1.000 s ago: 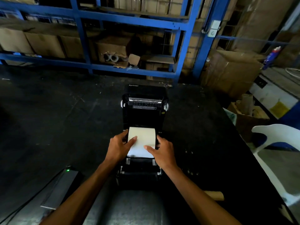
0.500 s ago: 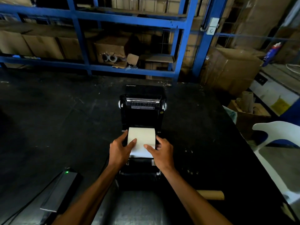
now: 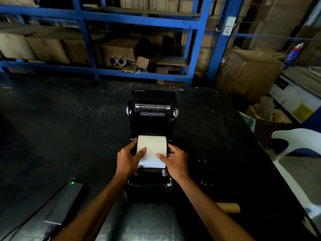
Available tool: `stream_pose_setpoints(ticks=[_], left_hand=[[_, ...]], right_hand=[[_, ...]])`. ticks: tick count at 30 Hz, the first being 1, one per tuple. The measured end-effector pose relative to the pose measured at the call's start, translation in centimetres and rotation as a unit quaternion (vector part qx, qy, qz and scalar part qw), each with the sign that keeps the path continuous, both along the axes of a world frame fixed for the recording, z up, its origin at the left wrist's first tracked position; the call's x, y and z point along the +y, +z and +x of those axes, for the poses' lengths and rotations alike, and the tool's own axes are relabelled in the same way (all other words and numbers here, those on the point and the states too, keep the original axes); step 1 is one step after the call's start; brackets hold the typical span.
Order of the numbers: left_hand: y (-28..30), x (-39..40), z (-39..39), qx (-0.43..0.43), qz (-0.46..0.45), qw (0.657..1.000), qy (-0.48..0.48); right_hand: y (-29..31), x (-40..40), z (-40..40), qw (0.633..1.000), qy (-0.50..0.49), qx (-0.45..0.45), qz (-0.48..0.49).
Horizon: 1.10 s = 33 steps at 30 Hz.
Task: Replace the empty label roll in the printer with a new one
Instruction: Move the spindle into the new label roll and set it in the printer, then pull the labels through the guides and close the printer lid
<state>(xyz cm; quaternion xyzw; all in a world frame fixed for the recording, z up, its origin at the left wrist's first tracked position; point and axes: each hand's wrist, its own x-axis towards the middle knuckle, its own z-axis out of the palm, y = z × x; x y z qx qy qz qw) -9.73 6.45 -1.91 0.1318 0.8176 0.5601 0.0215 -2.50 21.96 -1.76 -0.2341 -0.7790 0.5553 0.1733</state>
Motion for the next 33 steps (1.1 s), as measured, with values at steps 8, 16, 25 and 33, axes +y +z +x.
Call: stream_pose_setpoints(ticks=[8, 16, 25, 33], left_hand=[[0.1, -1.1, 0.9, -0.008, -0.020, 0.999, 0.042], [0.7, -2.0, 1.6, -0.069, -0.090, 0.994, 0.010], [0.7, -2.9, 1.4, -0.106, -0.058, 0.993, 0.005], [0.5, -3.0, 1.5, -0.062, -0.065, 0.996, -0.020]], right_hand=[[0.2, 0.8, 1.3, 0.997, -0.015, -0.071, 0.032], [0.8, -0.3, 1.8, 0.992, -0.014, -0.127, -0.014], [1.7, -0.3, 2.6, 0.990, -0.007, -0.110, -0.091], [1.6, -0.9, 2.4, 0.991, -0.030, -0.122, -0.047]])
